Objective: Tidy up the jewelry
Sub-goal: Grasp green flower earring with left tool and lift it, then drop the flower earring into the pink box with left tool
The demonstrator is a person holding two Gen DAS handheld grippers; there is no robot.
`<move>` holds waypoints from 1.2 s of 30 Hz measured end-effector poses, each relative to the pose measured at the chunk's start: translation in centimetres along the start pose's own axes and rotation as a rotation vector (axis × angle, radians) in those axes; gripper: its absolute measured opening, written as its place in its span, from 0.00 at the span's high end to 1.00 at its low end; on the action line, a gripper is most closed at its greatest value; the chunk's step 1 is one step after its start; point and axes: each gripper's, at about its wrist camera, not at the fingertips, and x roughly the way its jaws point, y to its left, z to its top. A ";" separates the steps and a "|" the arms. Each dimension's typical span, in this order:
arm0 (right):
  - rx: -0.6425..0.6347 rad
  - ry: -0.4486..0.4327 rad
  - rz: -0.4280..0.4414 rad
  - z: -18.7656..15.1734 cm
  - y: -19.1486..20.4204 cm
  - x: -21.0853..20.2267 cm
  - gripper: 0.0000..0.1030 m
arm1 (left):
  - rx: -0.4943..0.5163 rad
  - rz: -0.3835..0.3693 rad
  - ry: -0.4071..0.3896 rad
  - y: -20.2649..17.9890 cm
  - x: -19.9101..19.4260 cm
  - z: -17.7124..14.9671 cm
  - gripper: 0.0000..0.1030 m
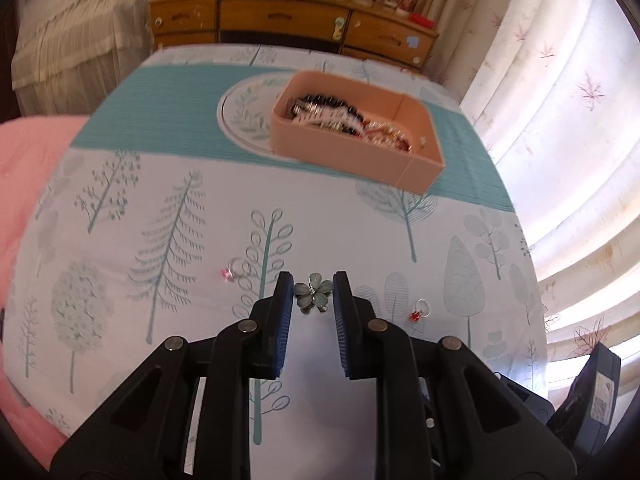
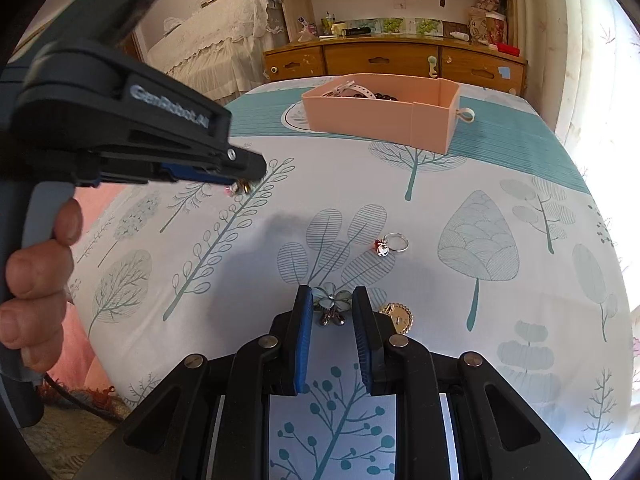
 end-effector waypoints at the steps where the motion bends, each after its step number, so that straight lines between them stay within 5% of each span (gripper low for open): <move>1: -0.003 0.006 -0.002 0.2 0.0 0.0 0.81 | 0.016 -0.002 -0.020 -0.2 -0.6 0.3 0.83; 11: 0.042 -0.087 0.031 6.5 -1.7 -3.2 0.81 | 0.110 -0.032 -0.087 -1.3 -3.2 4.4 0.83; 19: 0.120 -0.171 0.039 16.6 -5.1 -4.8 0.81 | 0.112 -0.135 -0.077 -1.9 -1.8 13.1 0.83; 27: 0.292 -0.096 -0.005 26.1 -10.8 -0.7 0.81 | 0.044 -0.184 -0.011 -2.2 3.3 20.6 0.83; 36: 0.367 -0.012 -0.094 30.2 -14.6 6.4 0.81 | 0.098 -0.122 0.008 -2.9 7.4 21.8 0.82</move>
